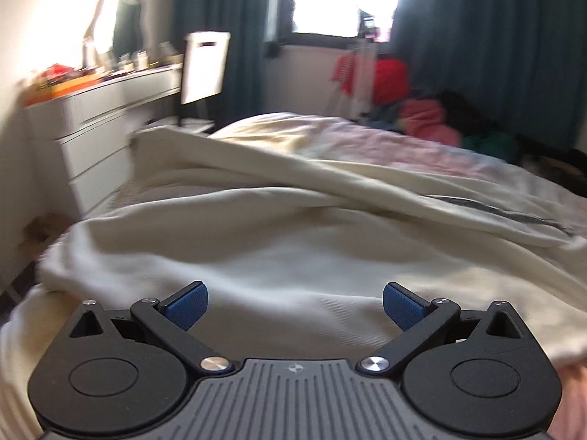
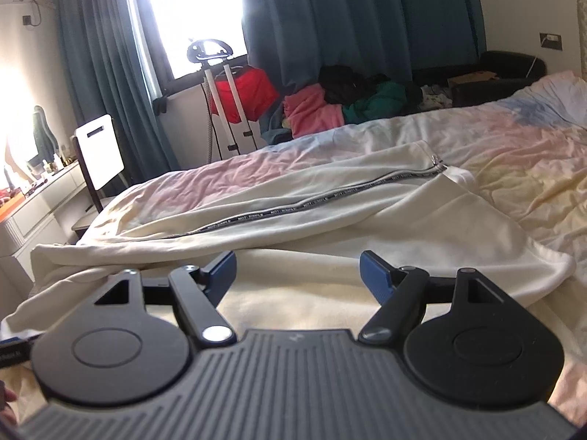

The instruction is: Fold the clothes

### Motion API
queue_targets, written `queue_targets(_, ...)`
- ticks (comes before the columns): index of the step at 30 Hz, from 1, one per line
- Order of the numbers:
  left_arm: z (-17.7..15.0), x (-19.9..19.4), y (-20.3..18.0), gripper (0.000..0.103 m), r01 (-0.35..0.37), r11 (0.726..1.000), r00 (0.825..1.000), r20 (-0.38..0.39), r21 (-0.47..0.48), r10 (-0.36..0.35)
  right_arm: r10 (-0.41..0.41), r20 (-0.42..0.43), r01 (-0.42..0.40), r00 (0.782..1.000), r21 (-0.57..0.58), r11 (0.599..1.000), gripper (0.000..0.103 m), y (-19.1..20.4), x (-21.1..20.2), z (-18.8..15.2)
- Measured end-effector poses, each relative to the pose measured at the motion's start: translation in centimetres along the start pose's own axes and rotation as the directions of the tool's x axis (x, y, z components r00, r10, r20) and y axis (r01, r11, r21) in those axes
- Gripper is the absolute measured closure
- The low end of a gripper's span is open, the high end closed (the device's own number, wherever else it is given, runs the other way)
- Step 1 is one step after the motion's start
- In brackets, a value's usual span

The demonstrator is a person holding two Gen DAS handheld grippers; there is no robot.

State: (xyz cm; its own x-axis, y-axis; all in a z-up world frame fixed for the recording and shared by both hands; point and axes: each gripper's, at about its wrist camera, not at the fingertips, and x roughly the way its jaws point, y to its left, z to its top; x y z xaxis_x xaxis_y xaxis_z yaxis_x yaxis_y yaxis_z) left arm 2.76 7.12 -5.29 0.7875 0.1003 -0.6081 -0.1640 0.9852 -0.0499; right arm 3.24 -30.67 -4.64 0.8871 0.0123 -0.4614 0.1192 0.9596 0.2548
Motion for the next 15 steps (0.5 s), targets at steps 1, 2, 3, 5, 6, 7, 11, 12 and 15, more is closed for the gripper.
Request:
queue_targets(1, 0.3, 0.1, 1.1, 0.000, -0.008, 0.999, 1.000, -0.016, -0.034, 0.007, -0.004, -0.005, 0.004, 1.000, 0.004, 1.000, 0.027, -0.1, 0.1, 0.0)
queue_targets(2, 0.7, 0.1, 2.4, 0.001, -0.013, 0.997, 0.999, -0.036, -0.080, 0.010, -0.007, -0.012, 0.007, 1.000, 0.010, 1.000, 0.027, -0.2, 0.3, 0.0)
queue_targets(3, 1.0, -0.1, 3.7, 0.002, -0.018, 0.990, 0.999, -0.048, -0.136, 0.012, -0.010, -0.020, 0.010, 1.000, 0.018, 1.000, 0.027, -0.3, 0.5, 0.0)
queue_targets(5, 1.4, -0.9, 6.5, 0.002, -0.025, 0.968, 0.999, -0.040, -0.250, 0.015, -0.009, -0.035, 0.010, 0.999, 0.032, 0.999, 0.027, -0.6, 0.7, 0.0)
queue_targets(6, 1.6, -1.2, 7.8, 0.002, -0.025, 0.954, 0.999, -0.041, -0.300, 0.013, -0.008, -0.040, 0.010, 0.999, 0.037, 0.999, 0.027, -0.8, 0.8, 0.0)
queue_targets(7, 1.8, -1.3, 8.8, 0.002, -0.020, 0.942, 0.998, -0.055, -0.335, 0.001, -0.009, -0.044, 0.011, 0.999, 0.043, 0.999, 0.027, -0.9, 0.9, -0.1)
queue_targets(11, 2.3, 0.4, 11.9, 0.002, -0.044, 0.909, 0.983, -0.180, -0.414, -0.034, -0.010, -0.069, 0.015, 0.998, 0.074, 0.997, 0.027, -1.5, 1.4, -0.1)
queue_targets(12, 2.2, 1.2, 12.7, 0.002, -0.061, 0.894, 0.975, -0.220, -0.444, -0.042, -0.008, -0.078, 0.015, 0.997, 0.081, 0.997, 0.027, -1.6, 1.6, -0.2)
queue_targets(15, 1.6, 3.7, 15.5, 0.004, -0.095, 0.799, 0.947, -0.302, -0.594, -0.112, -0.002, -0.093, 0.012, 0.996, 0.105, 0.994, 0.027, -2.0, 1.8, -0.2)
